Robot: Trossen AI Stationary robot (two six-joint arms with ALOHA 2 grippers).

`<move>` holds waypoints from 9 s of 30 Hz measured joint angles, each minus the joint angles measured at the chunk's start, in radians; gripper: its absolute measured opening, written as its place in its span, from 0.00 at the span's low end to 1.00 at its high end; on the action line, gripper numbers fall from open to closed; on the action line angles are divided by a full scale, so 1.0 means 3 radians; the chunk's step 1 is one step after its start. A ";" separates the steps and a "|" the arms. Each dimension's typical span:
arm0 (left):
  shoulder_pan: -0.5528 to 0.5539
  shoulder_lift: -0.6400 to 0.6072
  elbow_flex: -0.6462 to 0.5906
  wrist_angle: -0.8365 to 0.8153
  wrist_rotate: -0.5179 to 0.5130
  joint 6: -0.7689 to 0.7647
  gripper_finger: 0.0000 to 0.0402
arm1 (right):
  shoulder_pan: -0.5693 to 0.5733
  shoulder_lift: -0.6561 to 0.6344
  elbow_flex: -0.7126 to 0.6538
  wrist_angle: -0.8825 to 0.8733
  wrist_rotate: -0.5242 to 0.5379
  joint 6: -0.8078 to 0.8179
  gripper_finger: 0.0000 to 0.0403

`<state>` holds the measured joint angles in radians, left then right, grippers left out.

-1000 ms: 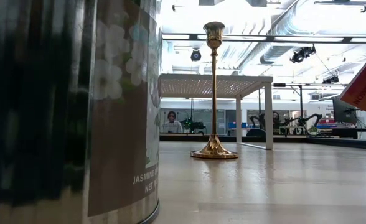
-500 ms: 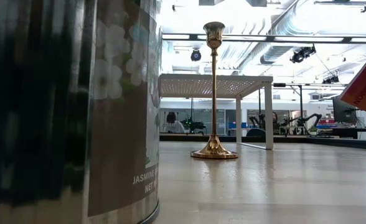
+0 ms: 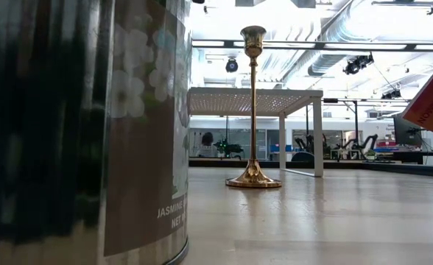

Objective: Pick & Place candle stick holders
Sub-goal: Put the middle right gold candle holder on the shelf, then put the top left silver scented candle on the shelf

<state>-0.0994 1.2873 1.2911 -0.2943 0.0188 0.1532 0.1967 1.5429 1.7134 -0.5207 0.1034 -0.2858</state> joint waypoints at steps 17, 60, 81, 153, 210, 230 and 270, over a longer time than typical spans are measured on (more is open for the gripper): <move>0.0004 0.0001 -0.0003 -0.0006 -0.0086 -0.0012 0.02 | 0.0096 -0.0003 0.0001 -0.0158 0.0336 -0.0013 0.51; 0.2510 -0.0342 -0.1462 0.2320 0.0739 -0.1038 0.02 | 0.0701 -0.0300 0.0001 -0.1041 0.1303 0.0672 0.58; 0.2294 0.0292 -0.1834 0.3136 0.0414 -0.0809 0.02 | 0.0675 -0.0298 -0.0268 -0.0726 0.1355 0.0656 0.58; 0.2029 -0.0005 -0.1841 0.2357 0.0237 -0.0774 0.10 | 0.0674 -0.0298 -0.0268 -0.0713 0.1290 0.0666 0.57; -0.0278 -0.1514 -0.1832 -0.0242 -0.0238 -0.2602 0.74 | 0.0675 -0.0299 -0.0267 -0.0945 0.1025 0.0868 0.57; -0.0980 -0.0668 -0.1832 -0.0726 -0.1070 -0.3314 0.74 | 0.0678 -0.0299 -0.0268 -0.0975 0.0878 0.0941 0.57; -0.0978 -0.0249 -0.1833 -0.0368 -0.0905 -0.3475 0.74 | 0.0678 -0.0299 -0.0268 -0.1014 0.0841 0.0953 0.57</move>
<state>-0.3927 1.2125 0.7413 -0.4047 -0.2528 -0.8892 0.4000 1.4532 1.6331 -0.8250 0.3557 0.0000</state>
